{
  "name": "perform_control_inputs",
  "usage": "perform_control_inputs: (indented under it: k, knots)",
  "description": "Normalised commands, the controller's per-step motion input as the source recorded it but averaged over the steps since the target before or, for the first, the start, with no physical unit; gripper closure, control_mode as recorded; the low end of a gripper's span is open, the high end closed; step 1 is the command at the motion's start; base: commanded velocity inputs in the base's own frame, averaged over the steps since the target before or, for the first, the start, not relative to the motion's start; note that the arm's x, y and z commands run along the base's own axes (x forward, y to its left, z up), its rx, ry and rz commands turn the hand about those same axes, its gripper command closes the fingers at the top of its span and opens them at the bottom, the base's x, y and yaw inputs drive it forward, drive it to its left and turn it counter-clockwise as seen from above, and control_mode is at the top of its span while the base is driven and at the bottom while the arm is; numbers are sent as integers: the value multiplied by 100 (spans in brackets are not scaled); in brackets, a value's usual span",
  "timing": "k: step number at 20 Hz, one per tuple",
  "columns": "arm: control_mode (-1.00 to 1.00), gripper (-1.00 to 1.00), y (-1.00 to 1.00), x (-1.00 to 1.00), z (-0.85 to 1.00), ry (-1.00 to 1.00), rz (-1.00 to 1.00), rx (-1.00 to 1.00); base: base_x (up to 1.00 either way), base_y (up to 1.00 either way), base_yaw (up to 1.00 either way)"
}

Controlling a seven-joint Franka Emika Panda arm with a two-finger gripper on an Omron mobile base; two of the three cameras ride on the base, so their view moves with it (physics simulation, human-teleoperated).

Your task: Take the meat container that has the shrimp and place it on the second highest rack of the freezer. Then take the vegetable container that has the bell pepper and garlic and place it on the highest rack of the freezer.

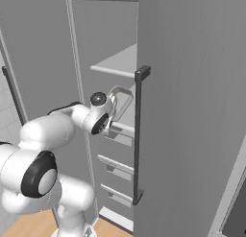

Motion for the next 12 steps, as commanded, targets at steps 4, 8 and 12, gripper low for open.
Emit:
perform_control_inputs:
  k: [4,8,12]
  knots:
    - [-100,100,-5,0,-18,0,-2,0,0,0,0]
    - [-100,100,-7,6,-8,0,-2,0,0,0,0]
    - [-100,100,-2,16,0,2,-1,0,0,0,0]
